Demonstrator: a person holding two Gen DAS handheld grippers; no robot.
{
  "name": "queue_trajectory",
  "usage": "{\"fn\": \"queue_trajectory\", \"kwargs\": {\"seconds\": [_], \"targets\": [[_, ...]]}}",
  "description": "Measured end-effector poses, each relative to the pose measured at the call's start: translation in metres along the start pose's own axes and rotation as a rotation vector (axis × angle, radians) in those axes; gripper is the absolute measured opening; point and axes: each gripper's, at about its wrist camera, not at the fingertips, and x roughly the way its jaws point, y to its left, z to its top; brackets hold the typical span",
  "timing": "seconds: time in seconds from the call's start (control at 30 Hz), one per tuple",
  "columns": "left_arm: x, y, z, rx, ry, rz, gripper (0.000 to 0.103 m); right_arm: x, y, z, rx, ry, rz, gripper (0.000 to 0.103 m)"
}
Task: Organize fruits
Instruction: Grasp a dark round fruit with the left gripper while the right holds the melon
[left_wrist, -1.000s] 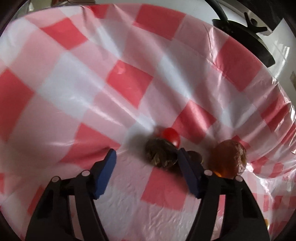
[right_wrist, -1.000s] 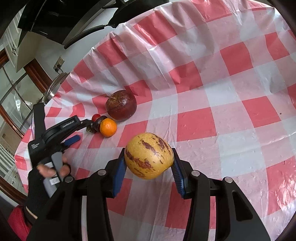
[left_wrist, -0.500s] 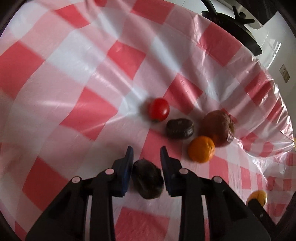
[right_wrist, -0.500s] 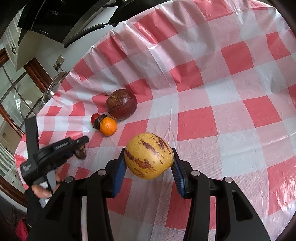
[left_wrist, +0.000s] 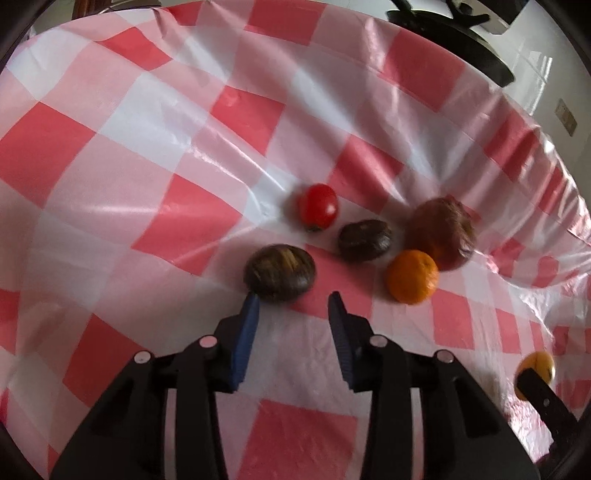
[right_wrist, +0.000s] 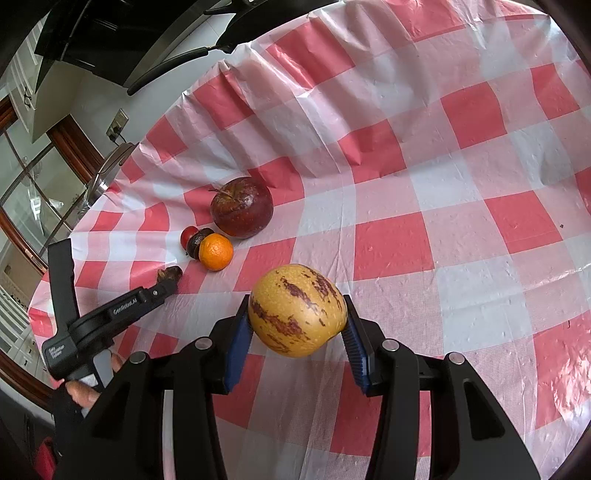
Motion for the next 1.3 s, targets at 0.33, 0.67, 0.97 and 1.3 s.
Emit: {"fn": "queue_trajectory", "kwargs": {"seconds": [0.33,0.67,0.97,1.3], "targets": [[0.014,0.005,0.022,0.026,0.009,0.068,0.064,0.000,0.001,0.000,-0.002,0.002,0.000,0.046],[-0.035,-0.028,-0.012,0.099,-0.083,0.058,0.043,0.000,0.001,0.000,-0.004,0.000,0.010,0.046],[-0.112,-0.021,-0.074,0.040,-0.180,-0.008,0.043,0.002,0.001,0.000,-0.006,0.010,0.010,0.046],[-0.151,-0.008,-0.127,-0.019,-0.132,-0.028,0.043,0.007,0.002,0.001,-0.004,0.033,-0.012,0.046]]}}
